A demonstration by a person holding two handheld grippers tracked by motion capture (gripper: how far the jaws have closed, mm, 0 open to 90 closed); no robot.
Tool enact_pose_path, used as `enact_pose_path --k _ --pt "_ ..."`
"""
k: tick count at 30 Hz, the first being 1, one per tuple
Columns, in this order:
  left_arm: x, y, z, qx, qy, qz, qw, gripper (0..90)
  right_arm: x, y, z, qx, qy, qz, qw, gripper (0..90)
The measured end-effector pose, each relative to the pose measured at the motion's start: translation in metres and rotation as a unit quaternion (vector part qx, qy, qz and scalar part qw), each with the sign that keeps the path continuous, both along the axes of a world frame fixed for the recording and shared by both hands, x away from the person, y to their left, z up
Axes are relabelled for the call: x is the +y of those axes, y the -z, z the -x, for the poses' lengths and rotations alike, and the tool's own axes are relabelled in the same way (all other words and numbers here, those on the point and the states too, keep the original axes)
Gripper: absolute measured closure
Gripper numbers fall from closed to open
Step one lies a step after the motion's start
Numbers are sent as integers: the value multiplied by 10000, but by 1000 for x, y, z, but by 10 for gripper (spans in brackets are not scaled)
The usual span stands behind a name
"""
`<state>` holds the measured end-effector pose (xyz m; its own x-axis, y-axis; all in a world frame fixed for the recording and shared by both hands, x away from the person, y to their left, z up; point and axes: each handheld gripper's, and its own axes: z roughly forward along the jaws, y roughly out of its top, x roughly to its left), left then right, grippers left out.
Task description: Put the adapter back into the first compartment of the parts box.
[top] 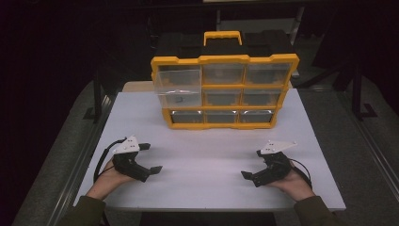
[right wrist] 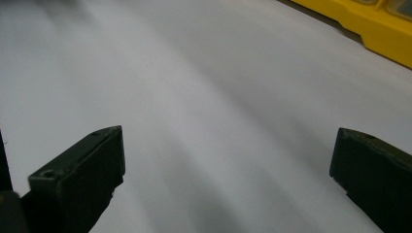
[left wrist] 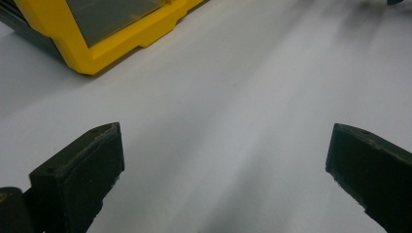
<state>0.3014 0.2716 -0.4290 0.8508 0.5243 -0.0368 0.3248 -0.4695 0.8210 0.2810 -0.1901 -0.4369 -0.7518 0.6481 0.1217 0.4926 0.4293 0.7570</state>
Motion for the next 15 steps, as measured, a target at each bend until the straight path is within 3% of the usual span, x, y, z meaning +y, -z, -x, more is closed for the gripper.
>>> enact_pose_path --k 7,15 --pt "1 8 3 -76 -45 -27 10000 0 0 1 0 6 -5 6 10000 0" --pt "4 17 5 15 -71 -42 10000 0 0 2 0 29 5 27 10000 0"
